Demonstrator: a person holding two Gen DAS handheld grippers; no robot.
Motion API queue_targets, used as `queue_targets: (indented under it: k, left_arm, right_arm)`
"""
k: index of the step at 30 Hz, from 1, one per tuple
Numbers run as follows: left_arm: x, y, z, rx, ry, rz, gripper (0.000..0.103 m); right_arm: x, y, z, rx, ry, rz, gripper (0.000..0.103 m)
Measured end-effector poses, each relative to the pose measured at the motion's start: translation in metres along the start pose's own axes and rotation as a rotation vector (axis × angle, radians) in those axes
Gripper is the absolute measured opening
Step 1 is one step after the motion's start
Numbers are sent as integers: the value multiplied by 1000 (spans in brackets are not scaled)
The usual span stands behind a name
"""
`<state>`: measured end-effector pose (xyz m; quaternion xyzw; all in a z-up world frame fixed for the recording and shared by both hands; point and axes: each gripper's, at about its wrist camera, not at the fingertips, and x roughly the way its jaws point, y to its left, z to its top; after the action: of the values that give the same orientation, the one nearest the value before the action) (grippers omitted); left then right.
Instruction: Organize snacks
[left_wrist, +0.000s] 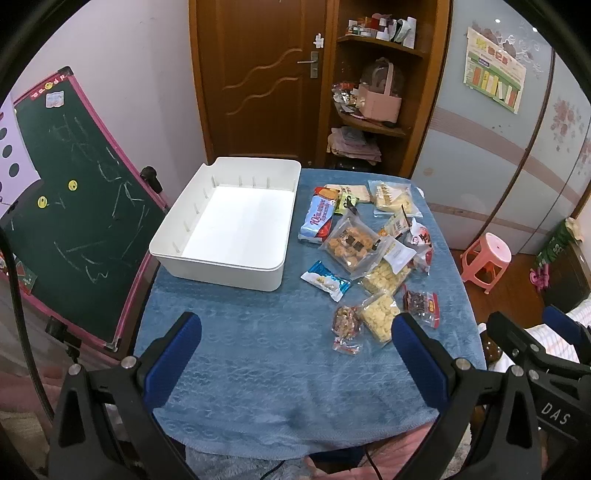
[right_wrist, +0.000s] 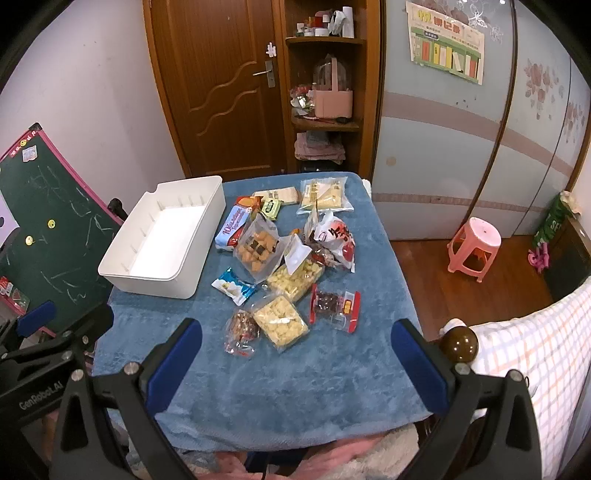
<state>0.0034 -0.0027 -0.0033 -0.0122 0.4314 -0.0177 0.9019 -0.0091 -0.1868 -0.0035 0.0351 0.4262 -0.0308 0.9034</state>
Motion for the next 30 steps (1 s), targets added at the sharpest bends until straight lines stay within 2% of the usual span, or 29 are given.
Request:
queue_targets:
  k: [15,23,30]
  left_arm:
    - [1,-10,7,70,-18,12,102]
    - [3,-8,7,48,-6,-16,102]
    - [-1,-6,10,47,-41,-16,102]
  right_arm:
    - [-1,0,5,-27,-19,7,103]
    - [-3,-1,6,-41,-25,17,103]
    - [-2,1,6,-41,-27,17,103]
